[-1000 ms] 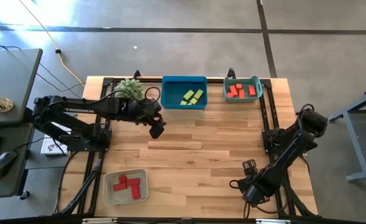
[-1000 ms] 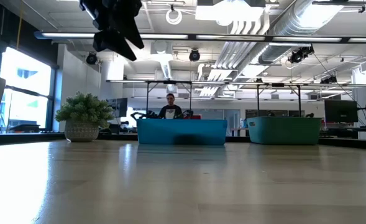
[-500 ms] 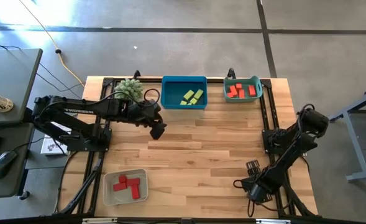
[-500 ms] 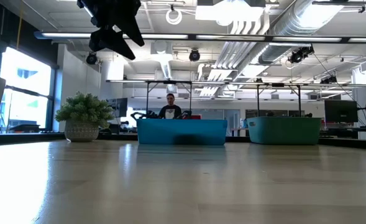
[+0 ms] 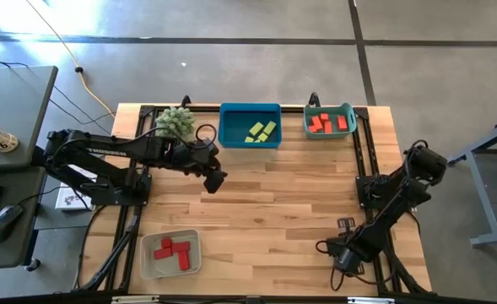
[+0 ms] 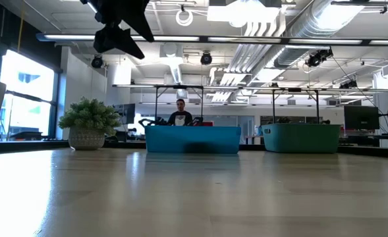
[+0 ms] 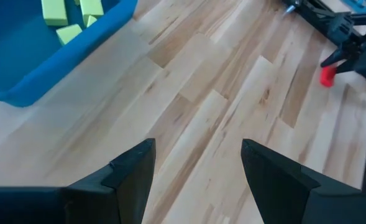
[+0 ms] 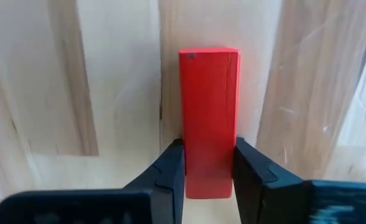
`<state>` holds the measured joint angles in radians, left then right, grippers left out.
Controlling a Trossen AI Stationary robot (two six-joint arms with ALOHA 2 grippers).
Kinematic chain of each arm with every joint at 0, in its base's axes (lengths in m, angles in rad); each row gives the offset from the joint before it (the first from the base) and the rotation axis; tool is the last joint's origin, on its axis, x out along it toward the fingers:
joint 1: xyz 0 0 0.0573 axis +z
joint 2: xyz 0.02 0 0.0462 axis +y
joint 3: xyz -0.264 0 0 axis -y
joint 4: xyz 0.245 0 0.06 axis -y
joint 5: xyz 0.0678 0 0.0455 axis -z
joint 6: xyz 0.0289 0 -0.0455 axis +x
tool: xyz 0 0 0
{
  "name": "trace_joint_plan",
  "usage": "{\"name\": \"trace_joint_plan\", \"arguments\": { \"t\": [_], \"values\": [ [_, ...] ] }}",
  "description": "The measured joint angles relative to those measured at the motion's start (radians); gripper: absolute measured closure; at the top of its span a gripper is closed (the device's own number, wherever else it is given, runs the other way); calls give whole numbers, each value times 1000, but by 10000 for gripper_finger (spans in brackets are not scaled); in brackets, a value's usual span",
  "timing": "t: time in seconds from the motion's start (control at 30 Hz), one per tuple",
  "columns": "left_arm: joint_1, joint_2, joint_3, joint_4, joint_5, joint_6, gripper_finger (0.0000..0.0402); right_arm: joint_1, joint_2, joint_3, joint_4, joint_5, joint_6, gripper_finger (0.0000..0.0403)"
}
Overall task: Sort & place blocks by color
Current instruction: Put the red block into the gray bin
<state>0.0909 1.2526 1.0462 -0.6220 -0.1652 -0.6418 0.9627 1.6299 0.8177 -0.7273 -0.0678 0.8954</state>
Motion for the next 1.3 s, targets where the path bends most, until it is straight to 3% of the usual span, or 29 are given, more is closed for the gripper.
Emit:
{"name": "trace_joint_plan", "arguments": {
  "t": [0.23, 0.33, 0.57, 0.7, 0.87, 1.0, 1.3],
  "values": [
    [-11, 0, 0, 0, 26, -67, 174, -79, 6, 36, -5, -10, 104, 329],
    [-11, 0, 0, 15, 67, -85, 174, -132, 9, 86, 60, 79, 124, 329],
    [-15, 0, 1, 93, 147, 30, 174, -280, 6, 180, 185, 215, 136, 329],
    [-21, 0, 1, 139, 183, -45, 174, -360, 6, 252, 181, 302, 128, 329],
    [-20, 0, 1, 178, 255, -181, 174, -451, 8, 355, 177, 405, 19, 328],
    [-19, 0, 1, 180, 257, -204, 174, -529, 8, 424, 173, 478, -80, 328],
    [-1, 0, 1, 180, 243, -286, 174, -689, 8, 522, 171, 487, -392, 327]
  ]
}}
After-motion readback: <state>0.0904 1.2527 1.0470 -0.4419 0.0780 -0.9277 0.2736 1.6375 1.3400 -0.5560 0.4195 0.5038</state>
